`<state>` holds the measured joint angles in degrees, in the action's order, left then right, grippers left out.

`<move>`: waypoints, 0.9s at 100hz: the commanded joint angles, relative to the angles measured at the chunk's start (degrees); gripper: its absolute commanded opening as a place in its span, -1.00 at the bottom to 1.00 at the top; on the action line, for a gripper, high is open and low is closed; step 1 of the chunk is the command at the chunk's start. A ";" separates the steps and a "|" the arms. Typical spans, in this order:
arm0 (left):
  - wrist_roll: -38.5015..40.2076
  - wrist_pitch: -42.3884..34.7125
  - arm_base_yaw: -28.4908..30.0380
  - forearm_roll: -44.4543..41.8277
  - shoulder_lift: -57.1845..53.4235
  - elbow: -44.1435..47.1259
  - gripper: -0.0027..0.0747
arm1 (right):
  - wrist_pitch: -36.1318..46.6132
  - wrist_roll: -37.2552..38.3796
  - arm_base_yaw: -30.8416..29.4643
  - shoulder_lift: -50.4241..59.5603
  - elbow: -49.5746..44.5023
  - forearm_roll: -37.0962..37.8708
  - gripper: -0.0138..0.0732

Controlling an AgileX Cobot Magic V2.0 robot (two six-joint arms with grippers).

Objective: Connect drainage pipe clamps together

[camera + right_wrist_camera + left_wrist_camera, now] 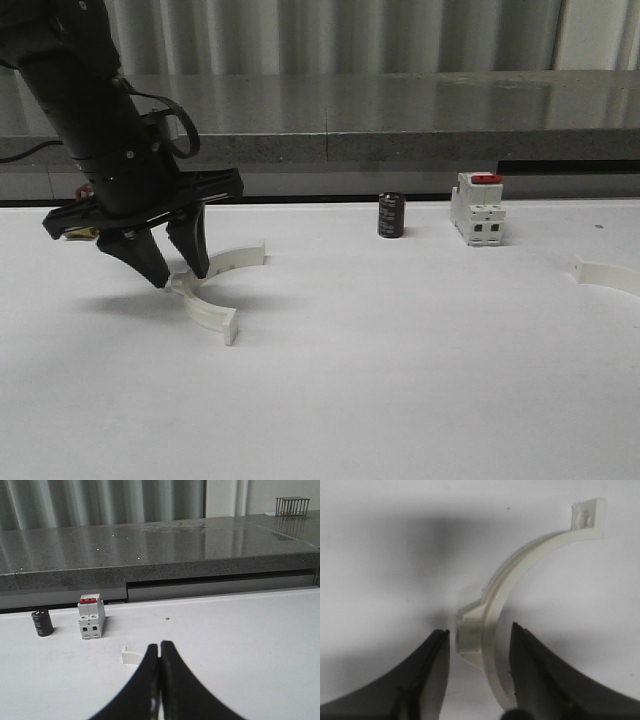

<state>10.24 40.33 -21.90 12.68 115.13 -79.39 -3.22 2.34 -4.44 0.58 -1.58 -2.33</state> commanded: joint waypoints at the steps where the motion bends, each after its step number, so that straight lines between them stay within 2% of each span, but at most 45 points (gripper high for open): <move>1: 0.51 -1.46 -0.40 0.29 -5.76 -1.74 -0.20 | 4.10 -0.54 -0.16 1.14 0.96 0.23 -0.83; 14: 0.51 1.80 0.18 -3.10 -9.78 -1.74 -0.45 | 4.10 -0.54 -0.16 1.14 0.96 0.23 -0.83; 30: 0.40 2.77 3.05 -5.07 -15.66 0.87 -0.99 | 4.10 -0.54 -0.16 1.14 0.96 0.23 -0.83; 49: -1.64 2.15 8.29 -8.14 -25.06 8.04 -0.99 | 4.10 -0.54 -0.16 1.14 0.96 0.23 -0.83; 68: -1.64 -0.49 13.37 -14.81 -37.21 17.30 -0.99 | 4.10 -0.54 -0.16 1.14 0.96 0.23 -0.83; 90: -1.64 -4.74 16.16 -20.90 -53.63 28.32 -0.99 | 4.10 -0.54 -0.16 1.14 0.96 0.23 -0.83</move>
<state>8.66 40.24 -6.33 -6.48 68.58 -53.12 -3.22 2.34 -4.44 0.58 -1.58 -2.33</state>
